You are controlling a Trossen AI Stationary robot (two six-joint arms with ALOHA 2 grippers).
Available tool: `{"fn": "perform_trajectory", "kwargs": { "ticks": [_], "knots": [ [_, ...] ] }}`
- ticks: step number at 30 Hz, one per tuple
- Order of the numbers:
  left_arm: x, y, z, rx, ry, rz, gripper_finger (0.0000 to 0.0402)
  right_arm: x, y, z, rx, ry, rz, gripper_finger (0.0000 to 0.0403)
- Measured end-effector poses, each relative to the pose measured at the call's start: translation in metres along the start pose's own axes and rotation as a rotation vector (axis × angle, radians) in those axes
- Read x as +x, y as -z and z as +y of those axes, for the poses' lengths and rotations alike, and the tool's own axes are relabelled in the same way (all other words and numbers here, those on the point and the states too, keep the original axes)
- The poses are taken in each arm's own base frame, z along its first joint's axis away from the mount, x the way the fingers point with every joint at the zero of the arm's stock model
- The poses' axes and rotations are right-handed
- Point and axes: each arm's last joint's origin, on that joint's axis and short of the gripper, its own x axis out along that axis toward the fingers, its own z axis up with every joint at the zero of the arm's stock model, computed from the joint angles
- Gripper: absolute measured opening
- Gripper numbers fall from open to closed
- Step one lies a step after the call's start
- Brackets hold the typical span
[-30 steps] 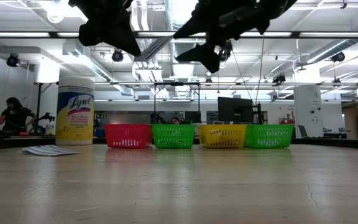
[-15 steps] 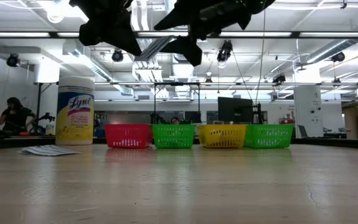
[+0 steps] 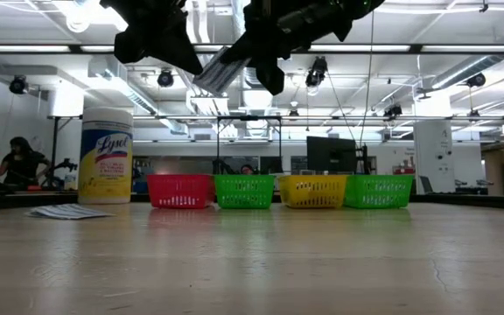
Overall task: Pick & Place First Aid Supplies
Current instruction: Put the blue fingertip bandage into the right green bin
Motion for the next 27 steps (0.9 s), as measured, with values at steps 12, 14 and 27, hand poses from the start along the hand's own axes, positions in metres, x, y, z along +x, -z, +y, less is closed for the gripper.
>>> {"fn": "perform_trajectory", "kwargs": {
  "ticks": [12,14,27],
  "knots": [
    [0.000,0.000,0.000,0.014,0.003,-0.002,0.0019,0.000,0.003,-0.001,0.004,0.012,0.028,0.0008],
    [-0.001,-0.001,0.000,0.012,0.007,-0.005,0.0035,0.000,0.004,-0.002,0.008,0.015,0.036,0.0008],
    [-0.023,0.000,0.022,0.016,-0.051,0.039,0.0130,-0.011,0.028,-0.021,0.035,0.260,0.275,0.0008]
  ]
}}
